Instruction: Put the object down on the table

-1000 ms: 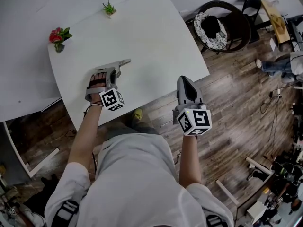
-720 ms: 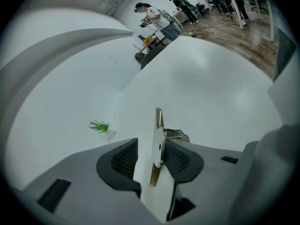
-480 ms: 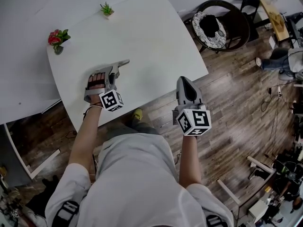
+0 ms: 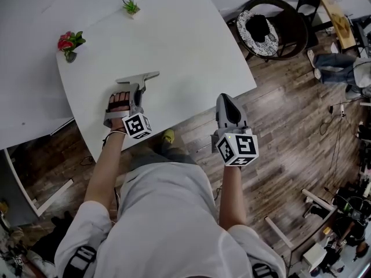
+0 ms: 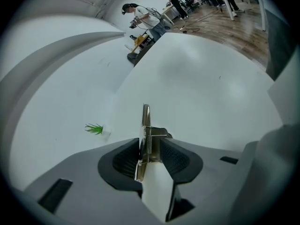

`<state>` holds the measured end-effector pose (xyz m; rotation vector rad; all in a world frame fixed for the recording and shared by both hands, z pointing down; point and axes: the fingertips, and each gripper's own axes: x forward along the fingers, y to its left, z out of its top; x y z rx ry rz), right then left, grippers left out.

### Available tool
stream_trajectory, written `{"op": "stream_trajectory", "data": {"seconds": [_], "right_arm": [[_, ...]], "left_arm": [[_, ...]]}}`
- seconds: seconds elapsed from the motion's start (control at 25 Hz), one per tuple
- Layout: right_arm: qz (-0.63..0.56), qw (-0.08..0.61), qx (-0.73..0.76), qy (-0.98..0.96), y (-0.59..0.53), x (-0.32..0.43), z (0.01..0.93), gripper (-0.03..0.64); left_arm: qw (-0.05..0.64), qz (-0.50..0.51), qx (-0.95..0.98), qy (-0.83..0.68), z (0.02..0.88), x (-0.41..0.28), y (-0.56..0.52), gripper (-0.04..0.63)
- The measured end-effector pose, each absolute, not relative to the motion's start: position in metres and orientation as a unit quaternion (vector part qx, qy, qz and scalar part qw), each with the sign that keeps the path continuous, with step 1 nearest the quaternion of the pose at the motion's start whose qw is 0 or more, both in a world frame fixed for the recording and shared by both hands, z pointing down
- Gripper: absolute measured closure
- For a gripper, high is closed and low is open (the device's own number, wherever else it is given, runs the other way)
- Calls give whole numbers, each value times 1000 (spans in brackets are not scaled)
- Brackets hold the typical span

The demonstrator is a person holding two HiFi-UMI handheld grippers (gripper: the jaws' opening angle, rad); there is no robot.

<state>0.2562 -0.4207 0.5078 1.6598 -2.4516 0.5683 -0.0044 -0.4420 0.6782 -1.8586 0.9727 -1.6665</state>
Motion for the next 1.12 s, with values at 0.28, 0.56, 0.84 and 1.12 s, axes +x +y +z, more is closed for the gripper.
{"op": "stream_trajectory", "data": {"seconds": [0.28, 0.56, 0.84, 1.12], "right_arm": [[184, 54, 555, -810, -417, 256, 504, 609], [176, 39, 567, -804, -411, 261, 493, 609], [165, 25, 576, -800, -406, 262, 477, 609], [145, 17, 576, -804, -406, 254, 458, 609]], "left_arm": [[123, -585, -729, 333, 680, 0, -436, 423], [1, -500, -793, 349, 660, 15, -430, 347], [-99, -317, -844, 421, 582, 35, -439, 347], [-96, -203, -857, 464, 498, 33, -444, 408]]}}
